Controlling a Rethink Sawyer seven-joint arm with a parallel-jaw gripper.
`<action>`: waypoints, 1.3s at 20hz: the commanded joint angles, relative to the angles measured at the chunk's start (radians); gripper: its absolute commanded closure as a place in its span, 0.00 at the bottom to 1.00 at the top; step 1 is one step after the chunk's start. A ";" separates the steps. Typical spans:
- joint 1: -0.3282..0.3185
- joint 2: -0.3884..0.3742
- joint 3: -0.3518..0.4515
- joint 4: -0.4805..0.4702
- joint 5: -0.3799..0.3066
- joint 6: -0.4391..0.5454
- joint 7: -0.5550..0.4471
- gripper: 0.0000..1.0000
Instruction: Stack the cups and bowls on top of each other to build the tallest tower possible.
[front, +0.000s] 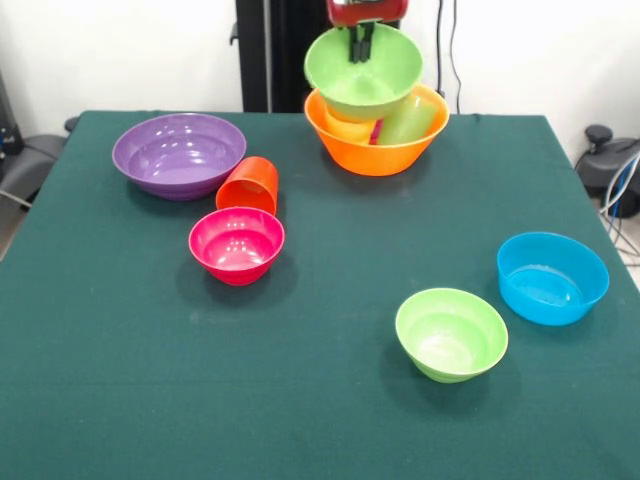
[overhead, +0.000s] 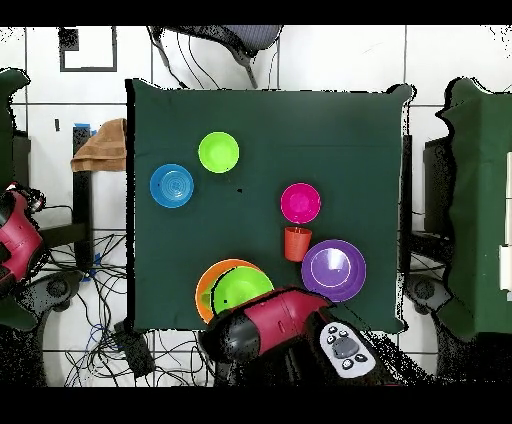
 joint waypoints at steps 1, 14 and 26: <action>0.026 0.055 0.053 0.011 0.006 0.068 -0.021 1.00; 0.065 0.067 0.033 -0.032 -0.021 0.009 0.020 1.00; -0.035 -0.171 0.121 0.107 0.044 0.004 -0.077 1.00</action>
